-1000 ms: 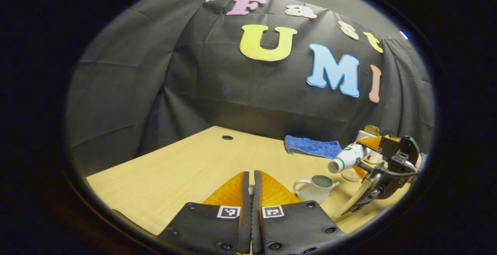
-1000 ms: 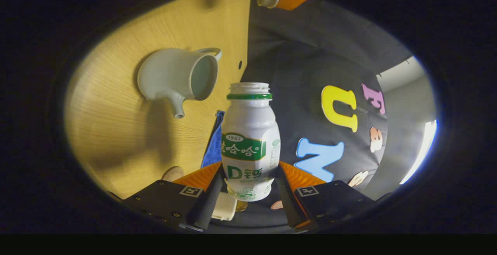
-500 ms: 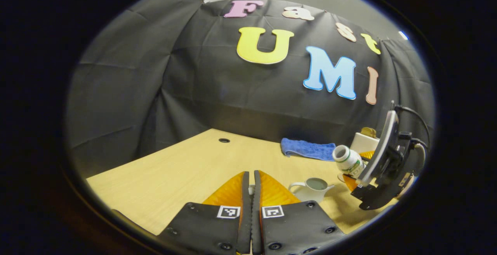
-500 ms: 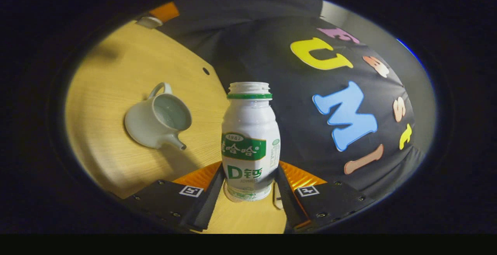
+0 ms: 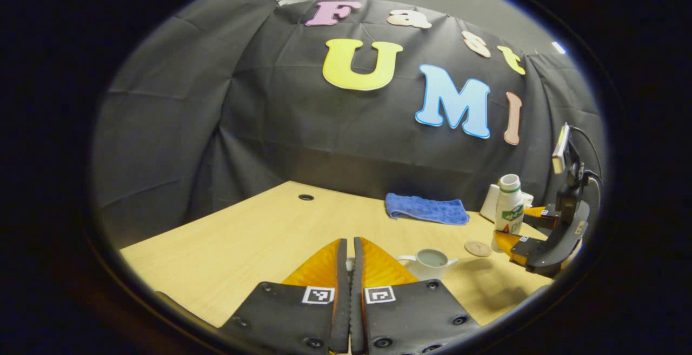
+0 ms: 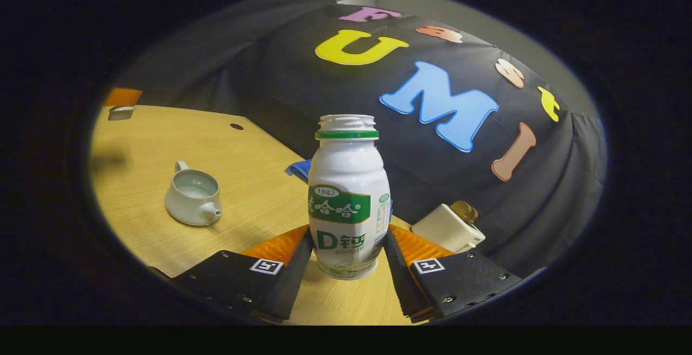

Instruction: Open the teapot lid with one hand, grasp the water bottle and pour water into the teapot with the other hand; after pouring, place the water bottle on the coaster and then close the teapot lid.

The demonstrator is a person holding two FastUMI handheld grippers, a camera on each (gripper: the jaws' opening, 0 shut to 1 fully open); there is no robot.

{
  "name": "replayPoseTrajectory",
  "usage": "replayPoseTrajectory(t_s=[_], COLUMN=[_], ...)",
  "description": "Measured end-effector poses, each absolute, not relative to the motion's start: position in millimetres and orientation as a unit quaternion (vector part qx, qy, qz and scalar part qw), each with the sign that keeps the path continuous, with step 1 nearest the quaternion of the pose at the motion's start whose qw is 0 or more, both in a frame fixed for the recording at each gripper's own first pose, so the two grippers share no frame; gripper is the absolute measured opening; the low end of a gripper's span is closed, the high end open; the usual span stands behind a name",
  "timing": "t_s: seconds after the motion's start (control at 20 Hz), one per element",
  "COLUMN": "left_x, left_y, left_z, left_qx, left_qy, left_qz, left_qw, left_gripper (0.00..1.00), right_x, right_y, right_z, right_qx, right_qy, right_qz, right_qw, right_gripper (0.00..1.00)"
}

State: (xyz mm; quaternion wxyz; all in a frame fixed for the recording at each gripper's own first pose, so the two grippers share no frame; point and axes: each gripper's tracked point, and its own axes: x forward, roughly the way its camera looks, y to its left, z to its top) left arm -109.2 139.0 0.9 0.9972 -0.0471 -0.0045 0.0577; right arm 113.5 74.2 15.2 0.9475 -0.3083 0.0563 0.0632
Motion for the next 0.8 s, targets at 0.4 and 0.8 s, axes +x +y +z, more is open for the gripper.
replayPoseTrajectory(t_s=[0.4, 0.8], left_x=[-99, -79], left_y=[120, 88], left_z=[1, 16], left_qx=[-0.040, -0.029], left_qy=[0.002, -0.010], left_qz=[0.043, 0.004], left_qw=[0.998, 1.000], left_gripper=[0.11, 0.06], right_x=[118, 120], right_y=[38, 33], right_z=[7, 2], right_qx=[-0.223, -0.198], right_qy=[0.081, 0.086], right_qz=[0.054, 0.058], right_qw=[0.970, 0.975], right_gripper=[0.72, 0.73])
